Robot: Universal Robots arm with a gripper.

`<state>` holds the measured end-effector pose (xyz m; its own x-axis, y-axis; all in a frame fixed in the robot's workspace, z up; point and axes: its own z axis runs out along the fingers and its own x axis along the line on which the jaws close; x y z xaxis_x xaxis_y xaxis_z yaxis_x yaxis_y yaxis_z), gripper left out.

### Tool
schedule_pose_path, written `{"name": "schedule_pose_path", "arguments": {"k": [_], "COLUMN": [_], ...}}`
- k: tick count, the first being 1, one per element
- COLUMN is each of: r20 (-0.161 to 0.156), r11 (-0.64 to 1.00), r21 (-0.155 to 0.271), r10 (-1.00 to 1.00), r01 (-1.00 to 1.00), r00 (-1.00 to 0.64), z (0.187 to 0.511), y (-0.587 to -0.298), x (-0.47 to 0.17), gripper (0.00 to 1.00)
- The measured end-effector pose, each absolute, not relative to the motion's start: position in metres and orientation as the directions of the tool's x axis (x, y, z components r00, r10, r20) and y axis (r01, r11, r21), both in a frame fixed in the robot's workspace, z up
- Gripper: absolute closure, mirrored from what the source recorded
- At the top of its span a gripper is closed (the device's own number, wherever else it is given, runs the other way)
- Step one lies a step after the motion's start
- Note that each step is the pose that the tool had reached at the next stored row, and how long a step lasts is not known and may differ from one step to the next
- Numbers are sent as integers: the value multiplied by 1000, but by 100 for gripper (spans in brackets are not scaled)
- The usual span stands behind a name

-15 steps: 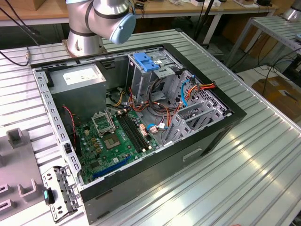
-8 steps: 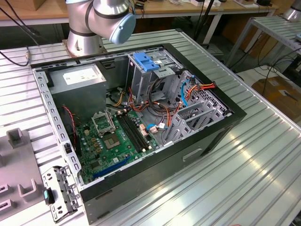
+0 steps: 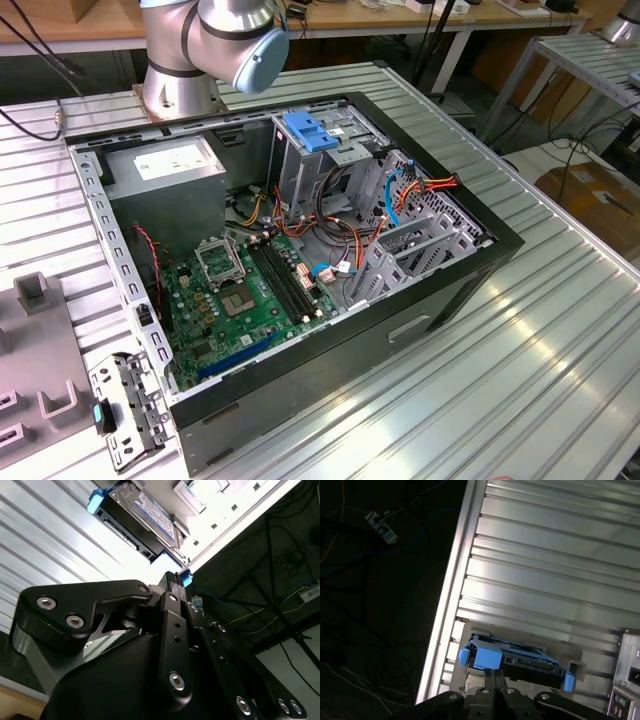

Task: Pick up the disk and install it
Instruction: 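Pick up the disk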

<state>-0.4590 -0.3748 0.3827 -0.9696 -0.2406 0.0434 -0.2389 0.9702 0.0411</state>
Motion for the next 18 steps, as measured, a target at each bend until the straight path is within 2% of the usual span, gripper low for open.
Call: {"name": "schedule_pose_path", "arguments": {"k": [18], "r20": [43], "r11": [865], "r21": [41], "r10": [-502], "r01": [-500], "r00": [-864], "z": [383], "y": [-375], "x": [-459], "gripper": [89]}}
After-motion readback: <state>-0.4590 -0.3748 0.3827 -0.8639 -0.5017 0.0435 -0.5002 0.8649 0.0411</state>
